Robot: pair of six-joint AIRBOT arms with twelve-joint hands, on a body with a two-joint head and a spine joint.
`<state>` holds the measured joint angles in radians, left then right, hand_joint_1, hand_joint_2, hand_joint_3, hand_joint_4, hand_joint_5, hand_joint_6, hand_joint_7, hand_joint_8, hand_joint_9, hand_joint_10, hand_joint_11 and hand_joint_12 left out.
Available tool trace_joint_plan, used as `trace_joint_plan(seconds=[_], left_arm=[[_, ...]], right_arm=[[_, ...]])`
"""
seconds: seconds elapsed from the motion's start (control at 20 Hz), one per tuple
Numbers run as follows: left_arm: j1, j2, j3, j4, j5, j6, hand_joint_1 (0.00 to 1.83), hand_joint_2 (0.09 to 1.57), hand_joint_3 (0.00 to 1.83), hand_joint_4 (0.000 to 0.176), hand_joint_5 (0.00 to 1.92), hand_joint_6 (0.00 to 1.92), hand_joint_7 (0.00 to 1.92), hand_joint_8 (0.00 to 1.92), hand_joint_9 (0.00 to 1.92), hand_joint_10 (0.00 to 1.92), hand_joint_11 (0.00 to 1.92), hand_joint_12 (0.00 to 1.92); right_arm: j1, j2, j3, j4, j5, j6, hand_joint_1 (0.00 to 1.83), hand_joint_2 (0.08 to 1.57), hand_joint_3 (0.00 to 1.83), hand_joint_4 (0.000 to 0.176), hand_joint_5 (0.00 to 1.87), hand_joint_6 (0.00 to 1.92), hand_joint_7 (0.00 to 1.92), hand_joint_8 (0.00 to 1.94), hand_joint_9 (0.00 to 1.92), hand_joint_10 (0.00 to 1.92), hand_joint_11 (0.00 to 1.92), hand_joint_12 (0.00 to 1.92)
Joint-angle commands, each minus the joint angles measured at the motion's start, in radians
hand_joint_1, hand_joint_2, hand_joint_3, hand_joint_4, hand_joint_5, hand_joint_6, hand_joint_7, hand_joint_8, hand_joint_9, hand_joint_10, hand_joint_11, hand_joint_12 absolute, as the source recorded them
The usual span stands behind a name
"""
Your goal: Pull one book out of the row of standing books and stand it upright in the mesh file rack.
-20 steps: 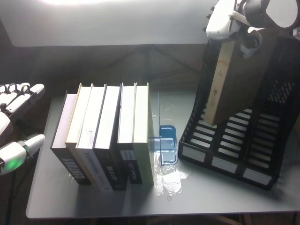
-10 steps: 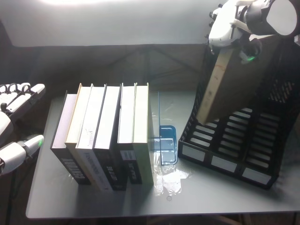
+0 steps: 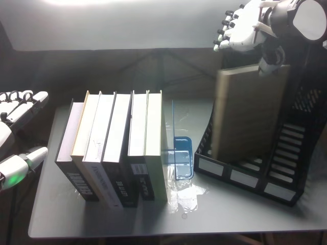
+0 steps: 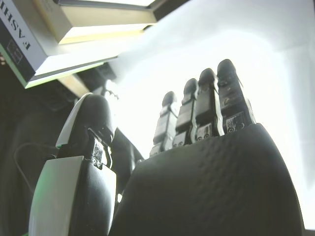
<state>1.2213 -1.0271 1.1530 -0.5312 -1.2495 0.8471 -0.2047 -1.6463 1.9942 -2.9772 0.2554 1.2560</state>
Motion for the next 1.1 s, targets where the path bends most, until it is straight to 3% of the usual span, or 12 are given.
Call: trace_joint_plan(seconds=[0.0, 0.15, 0.2, 0.25, 0.45, 0.55, 0.6, 0.65, 0.7, 0.8, 0.85, 1.05], left_arm=[[-0.006, -0.004, 0.01, -0.003, -0.121, -0.003, 0.47, 1.41, 0.0, 0.092, 0.0, 0.0, 0.0, 0.0, 0.0, 0.0, 0.0, 0.0], [-0.006, -0.006, 0.01, -0.003, -0.118, -0.003, 0.47, 1.42, 0.0, 0.086, 0.0, 0.0, 0.0, 0.0, 0.0, 0.0, 0.0, 0.0], [-0.006, -0.006, 0.009, -0.003, -0.118, -0.004, 0.46, 1.42, 0.0, 0.085, 0.0, 0.0, 0.0, 0.0, 0.0, 0.0, 0.0, 0.0], [-0.006, -0.006, 0.009, -0.003, -0.118, -0.005, 0.45, 1.42, 0.0, 0.09, 0.0, 0.0, 0.0, 0.0, 0.0, 0.0, 0.0, 0.0], [-0.006, -0.008, 0.006, -0.008, -0.118, -0.008, 0.5, 1.41, 0.0, 0.078, 0.0, 0.0, 0.0, 0.0, 0.0, 0.0, 0.0, 0.0], [-0.006, -0.008, 0.004, -0.009, -0.119, -0.01, 0.5, 1.4, 0.0, 0.083, 0.0, 0.0, 0.0, 0.0, 0.0, 0.0, 0.0, 0.0], [-0.006, -0.007, 0.003, -0.011, -0.122, -0.011, 0.5, 1.4, 0.0, 0.085, 0.0, 0.0, 0.0, 0.0, 0.0, 0.0, 0.0, 0.0], [-0.006, -0.007, 0.001, -0.012, -0.123, -0.012, 0.49, 1.4, 0.0, 0.086, 0.0, 0.0, 0.0, 0.0, 0.0, 0.0, 0.0, 0.0], [-0.006, -0.008, -0.001, -0.015, -0.122, -0.012, 0.53, 1.4, 0.0, 0.072, 0.0, 0.0, 0.0, 0.0, 0.0, 0.0, 0.0, 0.0], [-0.006, -0.008, -0.004, -0.018, -0.124, -0.012, 0.55, 1.39, 0.0, 0.076, 0.0, 0.0, 0.0, 0.0, 0.0, 0.0, 0.0, 0.0], [-0.006, -0.007, -0.006, -0.021, -0.125, -0.012, 0.55, 1.39, 0.0, 0.079, 0.0, 0.0, 0.0, 0.0, 0.0, 0.0, 0.0, 0.0], [-0.005, -0.003, -0.016, -0.03, -0.131, -0.013, 0.61, 1.37, 0.0, 0.058, 0.01, 0.0, 0.0, 0.0, 0.0, 0.0, 0.0, 0.0]], right_arm=[[0.002, 0.014, -0.002, -0.035, -0.086, -0.009, 0.92, 1.08, 0.0, 0.0, 0.02, 0.0, 0.0, 0.0, 0.0, 0.0, 0.0, 0.0], [0.002, 0.024, -0.016, -0.035, -0.086, -0.01, 0.91, 1.04, 0.0, 0.004, 0.0, 0.0, 0.0, 0.0, 0.0, 0.0, 0.0, 0.0], [0.002, 0.031, -0.025, -0.035, -0.086, -0.01, 0.89, 1.02, 0.0, 0.033, 0.0, 0.0, 0.0, 0.0, 0.0, 0.0, 0.0, 0.0], [0.003, 0.043, -0.041, -0.035, -0.087, -0.01, 0.87, 1.01, 0.0, 0.036, 0.0, 0.0, 0.0, 0.0, 0.0, 0.0, 0.0, 0.0], [0.02, 0.112, -0.151, -0.035, -0.1, -0.009, 0.85, 0.99, 0.0, 0.001, 0.0, 0.0, 0.0, 0.0, 0.0, 0.0, 0.0, 0.0], [0.049, 0.155, -0.235, -0.035, -0.101, -0.008, 0.86, 0.95, 0.0, 0.008, 0.0, 0.0, 0.0, 0.0, 0.0, 0.0, 0.0, 0.0], [0.068, 0.186, -0.276, -0.035, -0.103, -0.007, 0.85, 0.98, 0.0, 0.03, 0.0, 0.0, 0.0, 0.0, 0.0, 0.0, 0.0, 0.0], [0.075, 0.217, -0.32, -0.032, -0.113, -0.007, 0.83, 1.0, 0.0, 0.032, 0.0, 0.0, 0.0, 0.0, 0.0, 0.0, 0.0, 0.0], [0.077, 0.256, -0.377, -0.023, -0.132, -0.007, 0.79, 1.02, 0.01, 0.015, 0.0, 0.0, 0.0, 0.0, 0.0, 0.0, 0.0, 0.0], [0.081, 0.304, -0.451, -0.02, -0.154, -0.007, 0.77, 1.02, 0.01, 0.047, 0.0, 0.0, 0.0, 0.0, 0.0, 0.0, 0.0, 0.0], [0.081, 0.325, -0.478, -0.004, -0.167, -0.007, 0.77, 1.02, 0.01, 0.088, 0.0, 0.0, 0.0, 0.0, 0.0, 0.0, 0.0, 0.0], [0.083, 0.4, -0.586, 0.193, -0.2, -0.108, 0.72, 1.04, 0.01, 0.093, 0.0, 0.0, 0.0, 0.0, 0.0, 0.0, 0.0, 0.0]])
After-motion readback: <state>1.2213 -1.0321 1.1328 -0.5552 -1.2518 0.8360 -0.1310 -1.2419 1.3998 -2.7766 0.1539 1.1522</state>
